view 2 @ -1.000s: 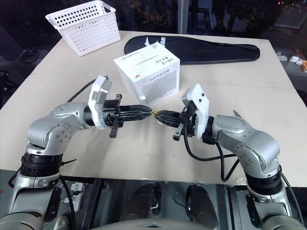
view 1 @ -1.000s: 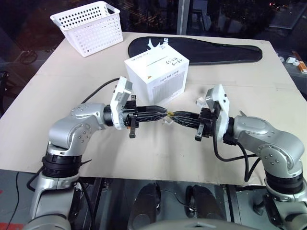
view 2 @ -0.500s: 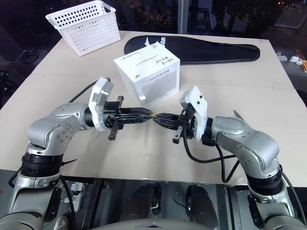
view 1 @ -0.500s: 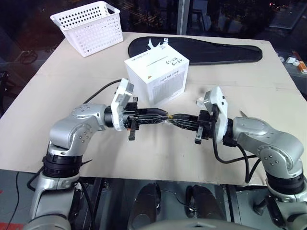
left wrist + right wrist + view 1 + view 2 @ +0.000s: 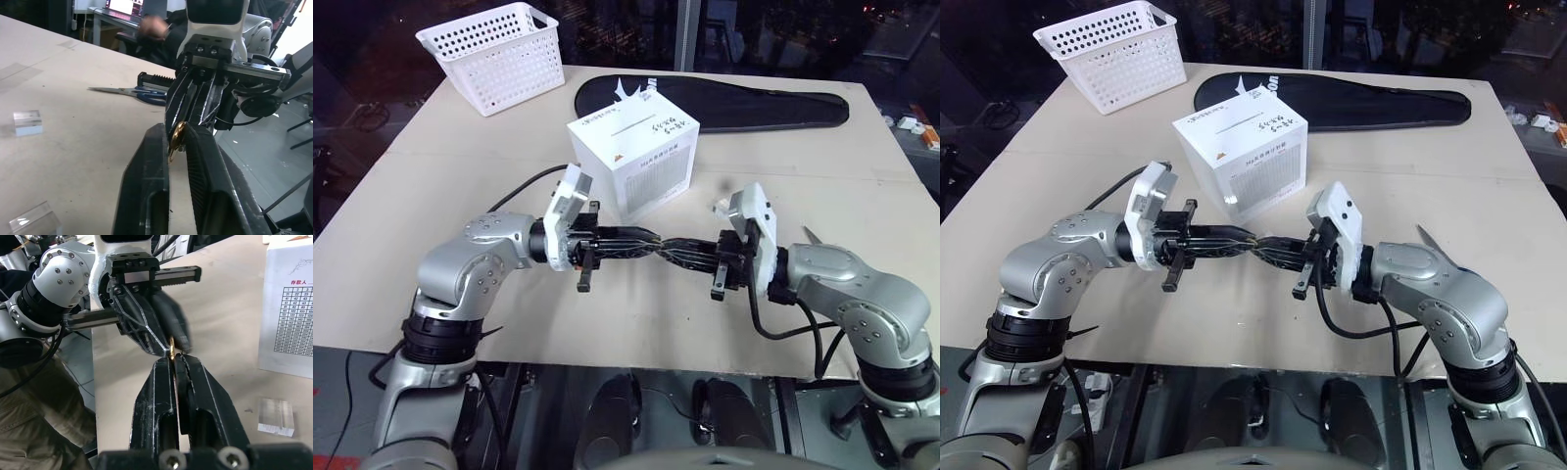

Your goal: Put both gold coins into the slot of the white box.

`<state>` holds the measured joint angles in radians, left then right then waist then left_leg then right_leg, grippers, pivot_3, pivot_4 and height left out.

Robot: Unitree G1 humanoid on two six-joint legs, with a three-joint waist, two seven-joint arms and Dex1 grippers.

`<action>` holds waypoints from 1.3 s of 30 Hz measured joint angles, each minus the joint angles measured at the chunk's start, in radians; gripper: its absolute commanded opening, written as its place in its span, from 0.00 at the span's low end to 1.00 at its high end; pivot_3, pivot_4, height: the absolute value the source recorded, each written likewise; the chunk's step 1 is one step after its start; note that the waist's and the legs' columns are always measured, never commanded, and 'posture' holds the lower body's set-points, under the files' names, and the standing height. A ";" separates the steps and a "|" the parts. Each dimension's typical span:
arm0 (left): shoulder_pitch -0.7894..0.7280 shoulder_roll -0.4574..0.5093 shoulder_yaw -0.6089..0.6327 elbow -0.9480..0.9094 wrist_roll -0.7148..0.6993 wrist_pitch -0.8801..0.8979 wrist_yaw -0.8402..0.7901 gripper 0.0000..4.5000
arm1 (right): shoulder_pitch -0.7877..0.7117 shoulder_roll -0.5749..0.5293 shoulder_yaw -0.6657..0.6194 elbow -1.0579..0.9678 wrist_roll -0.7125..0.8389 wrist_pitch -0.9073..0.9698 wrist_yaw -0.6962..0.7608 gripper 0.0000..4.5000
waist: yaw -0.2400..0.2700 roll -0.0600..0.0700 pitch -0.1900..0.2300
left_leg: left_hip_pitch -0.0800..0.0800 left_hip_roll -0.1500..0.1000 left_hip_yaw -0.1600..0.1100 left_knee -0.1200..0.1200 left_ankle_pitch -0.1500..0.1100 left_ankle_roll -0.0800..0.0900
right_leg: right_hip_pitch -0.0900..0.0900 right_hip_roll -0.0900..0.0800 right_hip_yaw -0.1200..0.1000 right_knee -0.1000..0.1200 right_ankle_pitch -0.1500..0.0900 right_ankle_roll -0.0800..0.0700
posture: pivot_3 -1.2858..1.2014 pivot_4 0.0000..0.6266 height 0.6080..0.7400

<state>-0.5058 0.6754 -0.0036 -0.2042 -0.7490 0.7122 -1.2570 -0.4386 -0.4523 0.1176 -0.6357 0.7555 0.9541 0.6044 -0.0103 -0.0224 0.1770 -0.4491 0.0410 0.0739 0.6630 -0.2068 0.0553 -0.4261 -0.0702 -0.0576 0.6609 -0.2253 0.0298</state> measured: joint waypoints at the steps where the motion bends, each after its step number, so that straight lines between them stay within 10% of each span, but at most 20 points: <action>1: 0.000 0.000 0.000 0.000 0.000 0.000 0.000 0.01 | 0.000 0.000 0.000 0.000 0.000 0.000 0.000 0.00 | 0.000 0.000 0.000 | 0.000 0.000 0.000 0.000 0.000 0.000 | 0.000 0.000 0.000 0.000 0.000 0.000 | 0.52 0.24 1.00; 11: 0.000 -0.003 0.002 0.000 -0.001 0.000 -0.002 0.01 | 0.004 0.002 -0.006 0.002 0.019 0.001 -0.004 0.00 | 0.000 0.000 0.000 | 0.000 0.000 0.000 0.000 0.000 0.000 | 0.000 0.000 0.000 0.000 0.000 0.000 | 0.52 0.24 1.00; 20: -0.058 -0.042 0.069 0.040 -0.048 0.058 0.133 0.00 | 0.060 -0.055 -0.019 -0.018 -0.002 -0.038 -0.011 0.86 | 0.005 0.000 0.000 | 0.000 0.000 -0.001 0.000 0.000 0.000 | 0.000 0.000 0.000 0.000 0.000 0.001 | 0.52 0.24 1.00; 30: -0.419 -0.085 0.145 0.311 0.116 0.047 0.518 0.00 | 0.265 -0.202 -0.330 -0.198 -0.048 -0.176 -0.049 0.86 | 0.028 -0.002 0.001 | 0.000 -0.002 -0.003 0.002 0.000 0.000 | 0.003 0.000 -0.002 -0.001 0.000 0.002 | 0.52 0.24 1.00; 39: -0.664 -0.061 -0.070 0.717 0.325 0.042 0.358 0.00 | 0.349 -0.311 -0.570 -0.311 0.092 -0.177 -0.087 0.86 | 0.023 -0.002 0.001 | 0.000 -0.002 -0.002 0.001 0.000 0.000 | 0.003 0.001 -0.002 -0.002 0.000 0.001 | 0.52 0.24 1.00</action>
<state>-1.1698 0.6144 -0.0741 0.5127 -0.4245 0.7541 -0.8991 -0.0900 -0.7634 -0.4522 -0.9466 0.8478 0.7769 0.5173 0.0123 -0.0242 0.1782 -0.4489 0.0392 0.0719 0.6640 -0.2069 0.0556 -0.4230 -0.0695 -0.0596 0.6588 -0.2257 0.0311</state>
